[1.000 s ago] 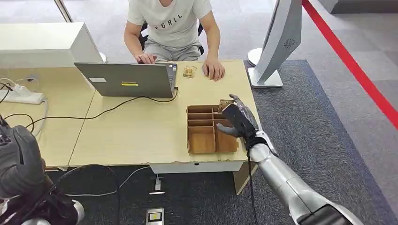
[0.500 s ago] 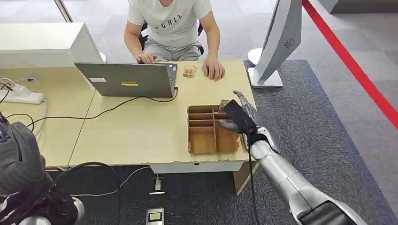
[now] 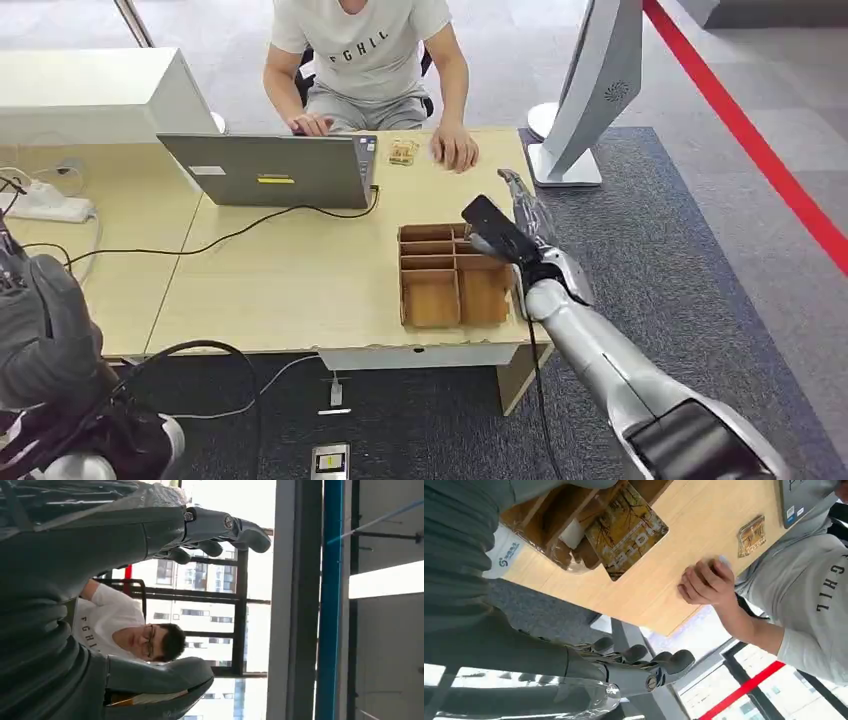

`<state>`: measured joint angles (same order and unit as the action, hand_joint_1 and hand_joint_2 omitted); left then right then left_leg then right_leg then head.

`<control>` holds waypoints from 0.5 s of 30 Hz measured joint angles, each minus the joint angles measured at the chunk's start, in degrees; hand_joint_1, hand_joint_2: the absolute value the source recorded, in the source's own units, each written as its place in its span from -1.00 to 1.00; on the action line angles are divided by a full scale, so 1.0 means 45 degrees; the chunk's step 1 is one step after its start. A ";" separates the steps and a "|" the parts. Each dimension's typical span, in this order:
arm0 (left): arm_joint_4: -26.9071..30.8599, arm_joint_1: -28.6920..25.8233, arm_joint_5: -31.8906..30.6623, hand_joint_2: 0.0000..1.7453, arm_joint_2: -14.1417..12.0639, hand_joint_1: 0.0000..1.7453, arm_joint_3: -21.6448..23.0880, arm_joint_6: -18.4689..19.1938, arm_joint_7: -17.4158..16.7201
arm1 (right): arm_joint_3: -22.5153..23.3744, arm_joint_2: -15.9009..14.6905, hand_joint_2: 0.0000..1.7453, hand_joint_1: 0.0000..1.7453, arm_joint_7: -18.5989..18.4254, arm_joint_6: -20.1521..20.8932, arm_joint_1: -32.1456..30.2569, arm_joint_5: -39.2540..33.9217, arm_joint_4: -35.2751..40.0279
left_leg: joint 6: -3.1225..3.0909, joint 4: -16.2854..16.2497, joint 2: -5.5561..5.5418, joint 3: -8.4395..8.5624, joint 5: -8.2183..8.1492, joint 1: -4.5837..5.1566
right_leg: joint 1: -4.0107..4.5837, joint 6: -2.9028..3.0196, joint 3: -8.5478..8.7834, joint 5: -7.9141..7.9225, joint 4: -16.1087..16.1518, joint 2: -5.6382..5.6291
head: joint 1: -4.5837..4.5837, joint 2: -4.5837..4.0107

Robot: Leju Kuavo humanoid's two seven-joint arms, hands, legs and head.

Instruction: Pass the card to the sensor for recognition and then transmit it.

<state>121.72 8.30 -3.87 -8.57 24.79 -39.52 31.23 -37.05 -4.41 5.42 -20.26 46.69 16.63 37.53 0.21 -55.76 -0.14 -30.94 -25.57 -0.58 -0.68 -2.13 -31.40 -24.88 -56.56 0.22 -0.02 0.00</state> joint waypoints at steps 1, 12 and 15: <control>-0.0015 0.0004 0.0044 1.00 0.0000 -1.00 0.0024 0.0000 0.0044 | -0.0034 0.0029 1.00 -1.00 -0.0049 0.0010 0.0027 0.0053 -0.0044 | 0.0000 0.0000 0.0000 0.0000 0.0000 0.0000 | 0.0000 0.0000 0.0001 0.0000 0.0000 0.0001 | 0.0000 0.0000; -0.0306 0.0061 0.0495 1.00 0.0000 -1.00 0.0131 0.0000 0.0398 | -0.0321 0.0194 1.00 0.74 -0.0058 0.0287 0.0013 0.0233 -0.0665 | 0.0000 0.0000 -0.0001 -0.0001 0.0000 0.0000 | 0.0000 0.0000 0.0000 0.0000 0.0000 0.0001 | 0.0005 0.0000; -0.0316 0.0060 0.0510 1.00 -0.0005 -1.00 0.0155 0.0000 0.0398 | -0.0369 0.0194 1.00 0.74 -0.0058 0.0408 -0.0002 0.0267 -0.0806 | 0.0000 0.0000 -0.0001 -0.0001 0.0000 0.0000 | 0.0000 0.0000 0.0000 0.0000 0.0000 0.0002 | 0.0000 0.0000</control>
<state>120.30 8.57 -1.57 -8.59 25.49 -39.52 33.03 -38.71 -3.54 5.16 -18.42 46.68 17.84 33.90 0.21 -55.76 -0.14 -30.94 -25.57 -0.58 -0.68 -2.13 -31.40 -24.88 -56.56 0.23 -0.02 0.00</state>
